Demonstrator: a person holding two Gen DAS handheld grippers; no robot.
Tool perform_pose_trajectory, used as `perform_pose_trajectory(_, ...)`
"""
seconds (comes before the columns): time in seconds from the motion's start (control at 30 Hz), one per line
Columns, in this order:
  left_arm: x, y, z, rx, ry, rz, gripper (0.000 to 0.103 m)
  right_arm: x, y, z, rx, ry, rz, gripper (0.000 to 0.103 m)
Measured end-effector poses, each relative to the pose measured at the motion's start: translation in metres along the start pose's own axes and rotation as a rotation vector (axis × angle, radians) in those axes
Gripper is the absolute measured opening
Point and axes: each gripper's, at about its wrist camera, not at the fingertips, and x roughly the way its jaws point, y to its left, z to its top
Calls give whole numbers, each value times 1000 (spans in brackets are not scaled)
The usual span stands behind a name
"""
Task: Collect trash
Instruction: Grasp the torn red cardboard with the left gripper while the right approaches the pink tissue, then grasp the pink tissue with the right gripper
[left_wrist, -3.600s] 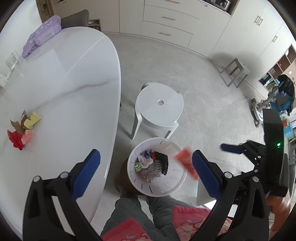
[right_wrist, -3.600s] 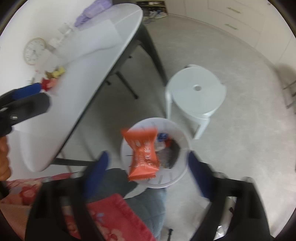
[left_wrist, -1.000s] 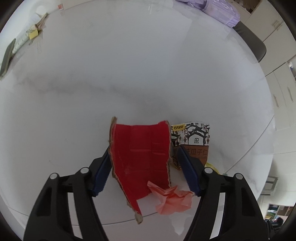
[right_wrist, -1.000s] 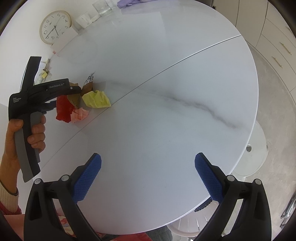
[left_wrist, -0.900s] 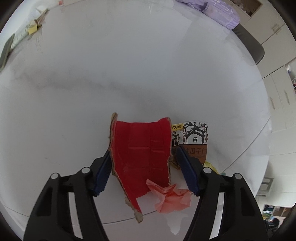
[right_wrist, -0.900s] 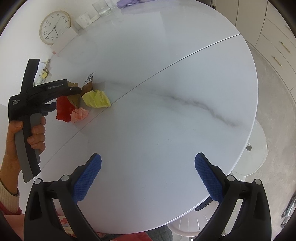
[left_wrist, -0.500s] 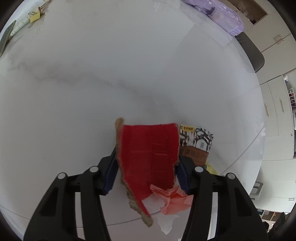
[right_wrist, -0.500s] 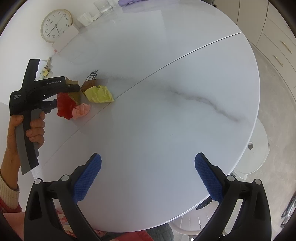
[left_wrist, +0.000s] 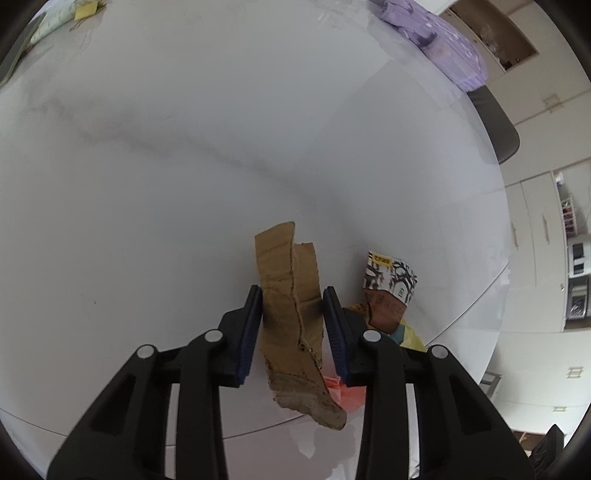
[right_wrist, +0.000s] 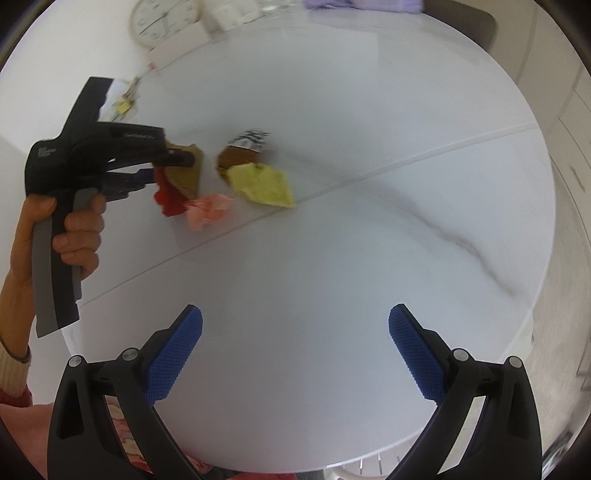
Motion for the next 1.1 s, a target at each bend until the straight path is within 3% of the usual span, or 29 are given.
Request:
perform_pose_trajectory(0.2, -35, 38, -10, -39, -46, -49, 32, 8, 34, 28, -109, -42, 71, 100)
perform_pose_trajectory(0.37, -62, 50, -19, 32, -103, 19, 32, 36, 63, 58, -230, -48, 91, 98)
perform_pose_trajectory(0.47, -67, 56, -27, 63, -116, 54, 32, 60, 75, 71, -246, -13, 74, 89)
perform_pose_trajectory(0.57, -67, 70, -37, 57, -85, 41, 32, 76, 81, 78, -209, 9, 92, 85)
perform_pose_trajectory(0.8, -46, 74, -38, 62, -32, 37, 32, 104, 96, 83, -227, 41, 4, 69)
perform_pose_trajectory(0.97, -45, 71, -38, 78, -37, 29, 32, 108, 103, 83, -258, 43, -33, 63)
perform_pose_trajectory(1.03, -44, 71, -38, 78, -38, 30, 32, 106, 105, 82, -282, 38, -54, 53)
perform_pose_trajectory(1.1, -44, 73, -38, 79, -36, 30, 32, 105, 106, 81, -292, 38, -62, 50)
